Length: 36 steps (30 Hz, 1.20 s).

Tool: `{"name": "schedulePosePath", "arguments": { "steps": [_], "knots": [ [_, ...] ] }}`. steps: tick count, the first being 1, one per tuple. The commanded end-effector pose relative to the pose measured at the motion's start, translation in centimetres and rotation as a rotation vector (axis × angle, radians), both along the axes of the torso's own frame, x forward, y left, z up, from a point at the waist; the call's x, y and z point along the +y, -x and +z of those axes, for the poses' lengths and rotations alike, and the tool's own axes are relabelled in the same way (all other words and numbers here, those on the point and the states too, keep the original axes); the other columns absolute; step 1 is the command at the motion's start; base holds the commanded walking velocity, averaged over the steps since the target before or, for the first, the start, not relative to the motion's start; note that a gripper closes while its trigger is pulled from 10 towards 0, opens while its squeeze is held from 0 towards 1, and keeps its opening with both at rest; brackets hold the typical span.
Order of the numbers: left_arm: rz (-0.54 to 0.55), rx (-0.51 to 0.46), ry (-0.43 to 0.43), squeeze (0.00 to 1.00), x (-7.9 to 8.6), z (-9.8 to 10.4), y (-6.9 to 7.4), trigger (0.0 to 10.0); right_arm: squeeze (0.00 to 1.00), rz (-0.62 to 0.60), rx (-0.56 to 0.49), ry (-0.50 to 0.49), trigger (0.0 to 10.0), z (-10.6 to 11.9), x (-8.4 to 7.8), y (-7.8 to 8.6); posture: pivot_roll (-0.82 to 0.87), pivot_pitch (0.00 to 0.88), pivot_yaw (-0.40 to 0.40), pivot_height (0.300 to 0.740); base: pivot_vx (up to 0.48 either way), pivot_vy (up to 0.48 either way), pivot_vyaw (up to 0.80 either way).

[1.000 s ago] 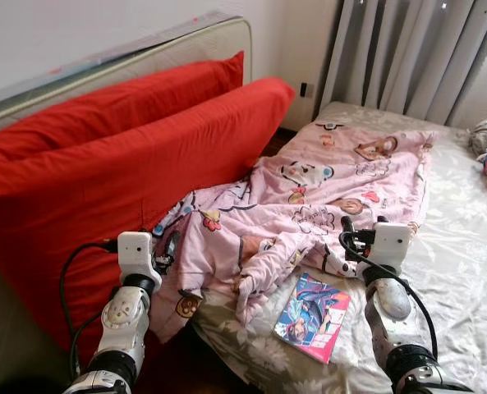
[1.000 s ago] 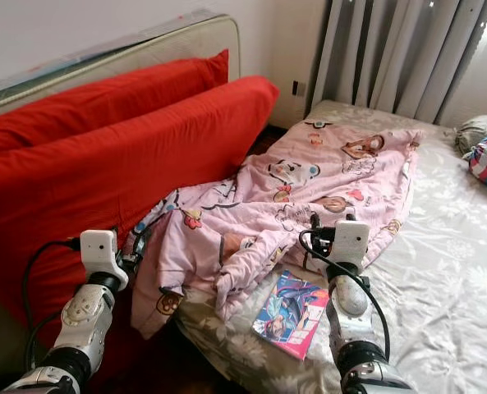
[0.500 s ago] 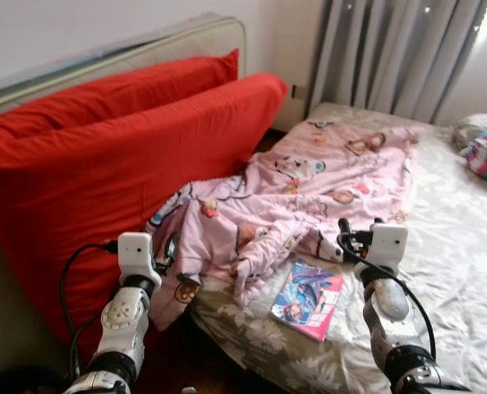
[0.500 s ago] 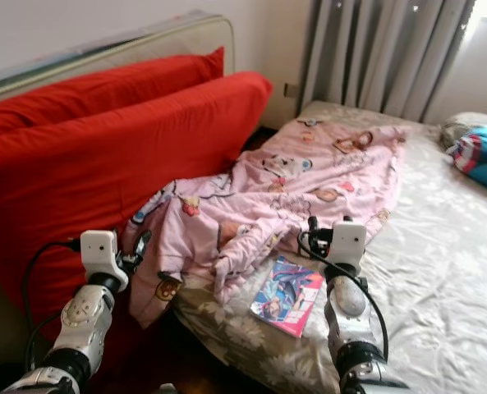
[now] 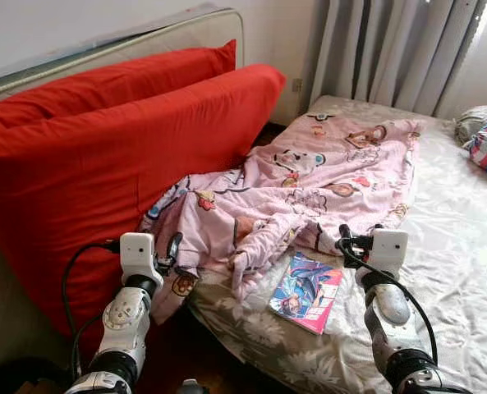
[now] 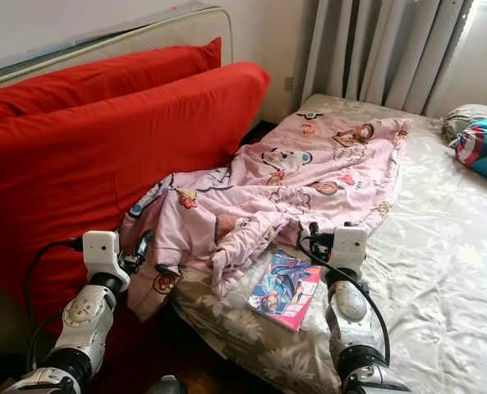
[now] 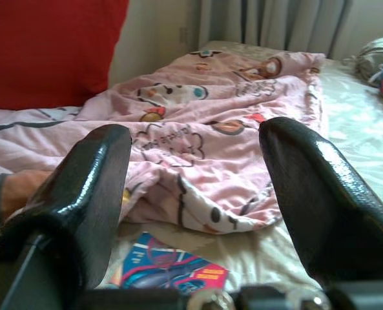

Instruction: Clean up the room

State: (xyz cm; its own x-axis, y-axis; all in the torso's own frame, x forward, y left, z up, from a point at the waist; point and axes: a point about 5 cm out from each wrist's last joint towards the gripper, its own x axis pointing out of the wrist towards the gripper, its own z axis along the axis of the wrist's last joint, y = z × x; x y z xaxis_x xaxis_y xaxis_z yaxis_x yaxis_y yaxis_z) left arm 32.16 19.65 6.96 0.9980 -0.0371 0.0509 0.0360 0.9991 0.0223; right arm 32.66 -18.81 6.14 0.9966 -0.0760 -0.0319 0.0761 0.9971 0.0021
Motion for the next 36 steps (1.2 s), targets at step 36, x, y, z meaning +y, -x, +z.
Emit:
{"name": "schedulePosePath", "arguments": {
  "steps": [36],
  "knots": [
    [-0.004, 0.040, -0.009, 0.00, 0.20, -0.36, -0.03, 10.0, 0.00, 0.024, 0.007, -0.009, 10.0, 0.11, 0.68, -0.26, 0.02, 0.010, 0.009, 0.615, 0.000, 0.000, 0.00]
  ]
}}
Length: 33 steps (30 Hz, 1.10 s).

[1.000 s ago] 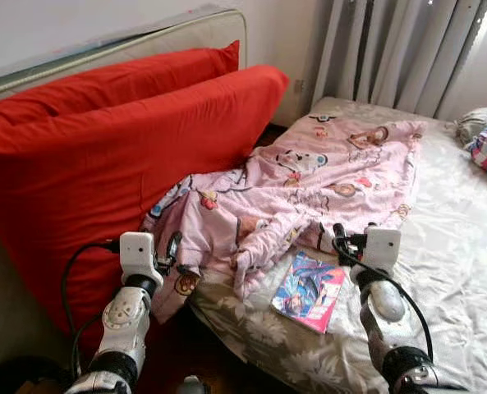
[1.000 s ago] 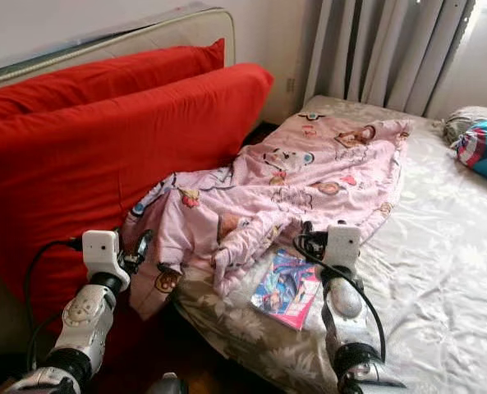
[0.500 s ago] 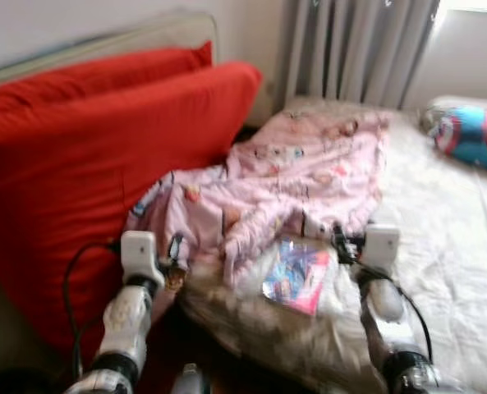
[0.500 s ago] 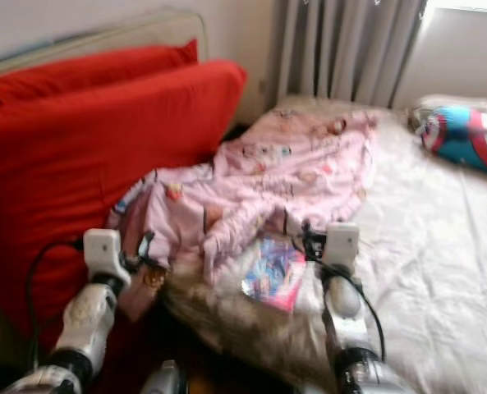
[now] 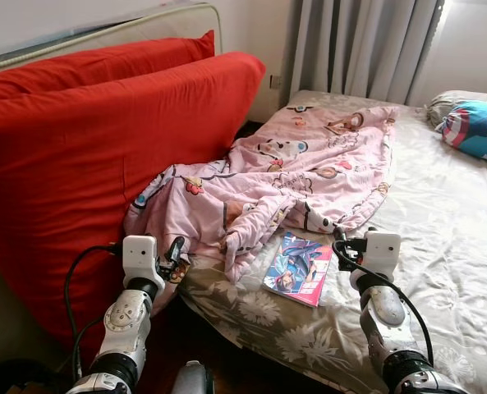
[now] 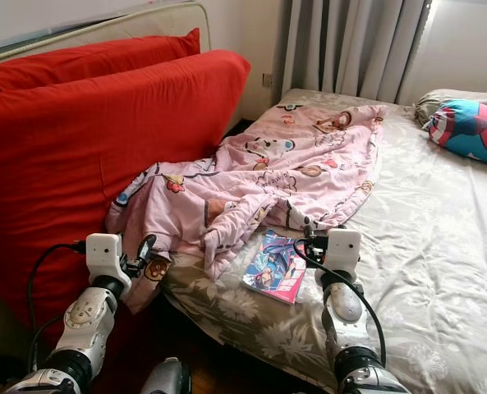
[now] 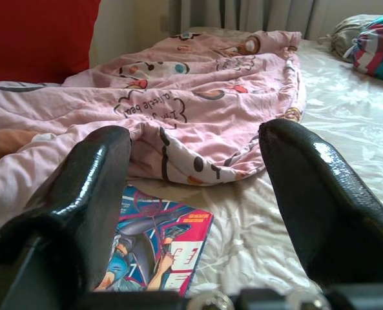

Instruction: Clean up the room

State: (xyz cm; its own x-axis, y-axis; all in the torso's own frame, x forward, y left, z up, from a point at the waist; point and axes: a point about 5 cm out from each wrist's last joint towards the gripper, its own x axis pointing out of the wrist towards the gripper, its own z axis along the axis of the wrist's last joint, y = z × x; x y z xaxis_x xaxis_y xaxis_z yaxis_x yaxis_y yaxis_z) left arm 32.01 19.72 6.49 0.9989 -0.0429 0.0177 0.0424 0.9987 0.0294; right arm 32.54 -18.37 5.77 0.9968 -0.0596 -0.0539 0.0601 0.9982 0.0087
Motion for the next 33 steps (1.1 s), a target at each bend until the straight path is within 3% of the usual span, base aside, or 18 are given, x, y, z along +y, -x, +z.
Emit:
{"name": "schedulePosePath", "arguments": {
  "steps": [1, 14, 17, 33],
  "knots": [
    [0.002, 0.008, -0.001, 0.00, 0.13, 0.10, -0.19, 10.0, 0.00, 0.003, -0.025, -0.007, 10.0, 0.53, 0.18, -0.33, 0.02, 0.011, 0.009, 0.615, 0.000, 0.000, 0.00],
    [0.002, 0.016, -0.005, 0.00, 0.15, -0.01, -0.17, 10.0, 0.00, 0.007, -0.020, -0.003, 10.0, 0.53, 0.15, -0.35, 0.02, 0.015, 0.009, 0.615, 0.000, 0.000, 0.00],
    [0.005, 0.016, -0.006, 0.00, 0.24, -0.03, -0.15, 10.0, 0.00, 0.015, 0.021, 0.002, 10.0, 0.19, 0.40, -0.44, 0.02, 0.016, 0.009, 0.600, 0.000, 0.000, 0.00],
    [0.000, 0.019, -0.003, 0.00, 0.15, -0.09, -0.15, 10.0, 0.00, 0.017, -0.014, -0.004, 10.0, 0.42, 0.31, -0.31, 0.02, 0.017, 0.009, 0.595, 0.000, 0.000, 0.00]
  ]
}}
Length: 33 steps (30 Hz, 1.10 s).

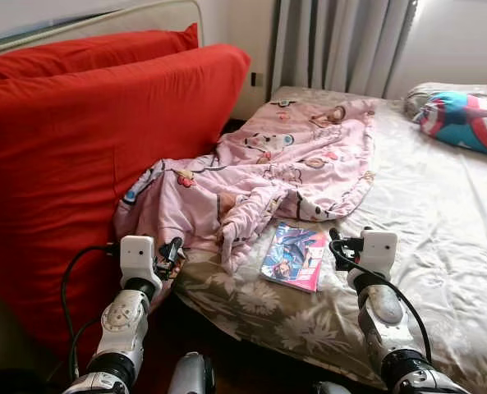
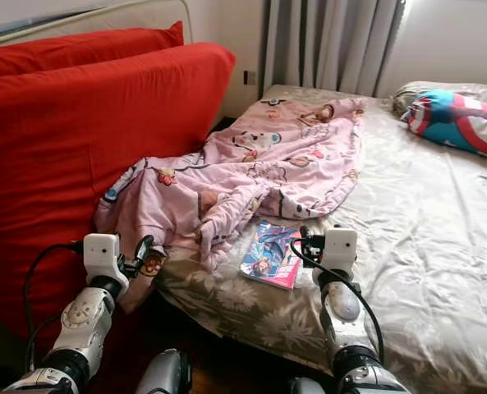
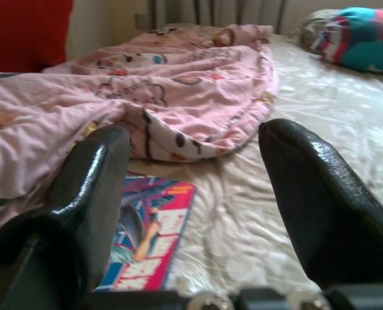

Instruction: Clean up the room

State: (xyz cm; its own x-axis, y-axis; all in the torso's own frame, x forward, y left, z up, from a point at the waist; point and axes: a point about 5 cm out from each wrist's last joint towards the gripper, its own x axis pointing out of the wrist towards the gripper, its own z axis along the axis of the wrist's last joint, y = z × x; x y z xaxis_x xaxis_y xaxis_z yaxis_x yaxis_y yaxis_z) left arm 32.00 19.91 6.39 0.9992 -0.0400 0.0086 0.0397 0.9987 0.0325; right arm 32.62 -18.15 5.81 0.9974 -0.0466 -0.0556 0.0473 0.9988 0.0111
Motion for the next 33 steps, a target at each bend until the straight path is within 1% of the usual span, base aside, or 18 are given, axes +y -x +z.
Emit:
{"name": "schedulePosePath", "arguments": {
  "steps": [1, 4, 6, 9, 22, 24, 27, 28, 29, 32, 33],
  "knots": [
    [0.000, 0.009, 0.003, 0.00, 0.0, 0.0, -0.2, 10.0, 0.00, 0.010, -0.010, 0.017, 10.0, 0.3, 0.2, -0.2, 0.02, 0.018, 0.009, 0.595, 0.000, 0.000, 0.00],
    [0.003, 0.007, 0.003, 0.00, 0.0, 0.0, -0.2, 10.0, 0.00, 0.032, -0.007, 0.041, 10.0, 0.3, 0.4, -0.2, 0.02, 0.018, 0.010, 0.595, 0.000, 0.000, 0.00],
    [-0.002, 0.011, 0.006, 0.00, -0.1, 0.0, -0.2, 10.0, 0.00, 0.046, -0.012, 0.059, 10.0, 0.3, 0.6, -0.2, 0.02, 0.018, 0.009, 0.595, 0.000, 0.000, 0.80],
    [-0.006, 0.013, 0.009, 0.00, -0.2, 0.0, -0.2, 10.0, 0.00, 0.039, -0.011, 0.041, 10.0, 0.2, 0.7, -0.1, 0.02, 0.019, 0.010, 0.595, 0.000, 0.000, 0.80],
    [-0.009, 0.017, 0.010, 0.00, -0.2, -0.1, -0.2, 10.0, 0.00, 0.054, -0.005, 0.031, 10.0, 0.1, 0.9, -0.1, 0.02, 0.019, 0.010, 0.595, 0.000, 0.000, 0.80],
    [-0.010, 0.018, 0.010, 0.00, -0.2, -0.1, -0.2, 10.0, 0.00, 0.050, 0.001, 0.032, 10.0, 0.0, 0.8, 0.0, 0.02, 0.019, 0.010, 0.595, 0.000, 0.000, 0.30],
    [-0.017, 0.024, 0.013, 0.00, -0.3, -0.1, -0.2, 10.0, 0.00, -0.015, 0.032, -0.015, 10.0, -0.4, 0.0, 0.1, 0.02, 0.019, 0.011, 0.595, 0.000, 0.000, 0.00],
    [-0.017, 0.024, 0.013, 0.00, -0.3, -0.1, -0.2, 10.0, 0.00, -0.015, 0.032, -0.015, 10.0, -0.4, 0.0, 0.1, 0.02, 0.019, 0.011, 0.595, 0.000, 0.000, 0.00],
    [-0.021, 0.026, 0.014, 0.00, -0.3, -0.1, -0.2, 10.0, 0.00, -0.037, 0.055, -0.022, 10.0, -0.7, -0.3, 0.1, 0.02, 0.020, 0.011, 0.595, 0.000, 0.000, 0.00],
    [-0.029, 0.031, 0.019, 0.00, -0.4, -0.2, -0.2, 10.0, 0.00, -0.098, 0.095, -0.086, 10.0, -1.1, -1.1, 0.3, 0.03, 0.021, 0.011, 0.595, 0.000, 0.000, 0.00],
    [-0.033, 0.033, 0.021, 0.00, -0.4, -0.2, -0.2, 10.0, 0.00, -0.138, 0.121, -0.107, 10.0, -1.4, -1.6, 0.4, 0.03, 0.021, 0.011, 0.595, 0.000, 0.000, 0.00]
  ]
}}
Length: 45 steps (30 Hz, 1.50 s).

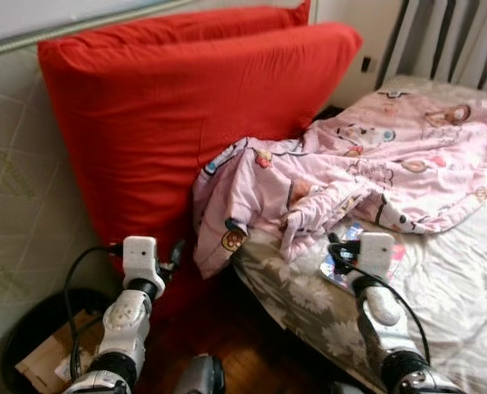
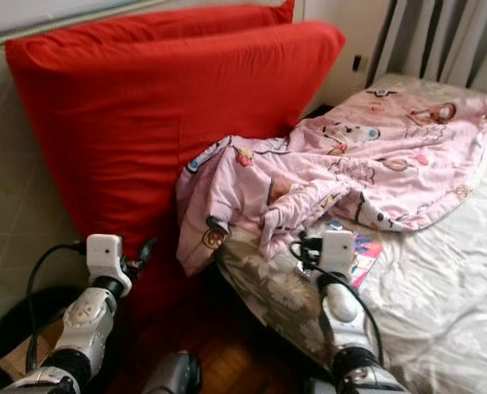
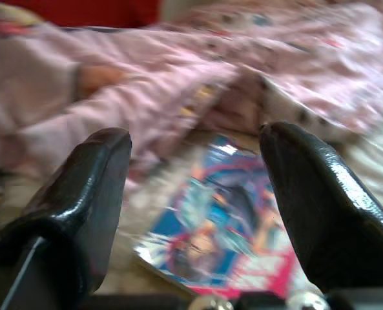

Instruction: Clean up the room

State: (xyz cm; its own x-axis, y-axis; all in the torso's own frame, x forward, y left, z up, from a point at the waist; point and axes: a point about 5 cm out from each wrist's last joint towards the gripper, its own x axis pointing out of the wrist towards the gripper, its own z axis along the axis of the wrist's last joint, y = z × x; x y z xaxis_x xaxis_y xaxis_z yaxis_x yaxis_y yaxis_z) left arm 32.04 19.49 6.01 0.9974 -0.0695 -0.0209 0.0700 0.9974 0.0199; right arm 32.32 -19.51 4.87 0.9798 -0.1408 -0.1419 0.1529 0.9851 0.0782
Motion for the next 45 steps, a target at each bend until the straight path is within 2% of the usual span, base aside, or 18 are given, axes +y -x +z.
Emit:
{"name": "schedulePosePath", "arguments": {
  "steps": [1, 8, 16, 21, 31, 38, 45],
  "knots": [
    [-0.005, 0.004, 0.011, 0.00, 0.0, 0.2, -0.2, 10.0, 0.00, -0.049, 0.050, -0.037, 10.0, -0.6, -0.5, 0.1, 0.03, 0.021, 0.011, 0.595, 0.000, 0.000, 0.00],
    [-0.013, 0.006, 0.017, 0.00, -0.1, 0.1, -0.2, 10.0, 0.00, -0.130, 0.098, -0.077, 10.0, -1.1, -1.7, 0.5, 0.02, 0.023, 0.013, 0.595, 0.000, 0.000, 0.00],
    [-0.016, 0.011, 0.022, 0.00, -0.2, 0.1, -0.3, 10.0, 0.00, -0.104, 0.094, -0.047, 10.0, -1.1, -1.3, 0.5, 0.03, 0.022, 0.014, 0.595, 0.000, 0.000, 0.00],
    [-0.013, 0.013, 0.027, 0.00, -0.1, 0.2, -0.4, 10.0, 0.00, -0.108, 0.087, -0.091, 10.0, -1.0, -1.2, 0.4, 0.03, 0.025, 0.015, 0.595, 0.000, 0.000, 0.00],
    [-0.010, 0.009, 0.029, 0.00, -0.2, 0.3, -0.4, 10.0, 0.00, -0.102, 0.079, -0.089, 10.0, -1.0, -1.1, 0.4, 0.03, 0.024, 0.015, 0.595, 0.000, 0.000, -0.77],
    [-0.010, 0.008, 0.025, 0.00, -0.2, 0.3, -0.5, 10.0, 0.00, -0.076, 0.065, -0.069, 10.0, -0.8, -0.7, 0.3, 0.03, 0.020, 0.015, 0.595, 0.000, 0.000, 0.00],
    [-0.011, 0.007, 0.028, 0.00, -0.3, 0.3, -0.5, 10.0, 0.00, 0.021, 0.058, -0.027, 10.0, -0.8, 0.4, 0.2, 0.03, 0.015, 0.014, 0.595, 0.000, 0.000, 0.00]
  ]
}}
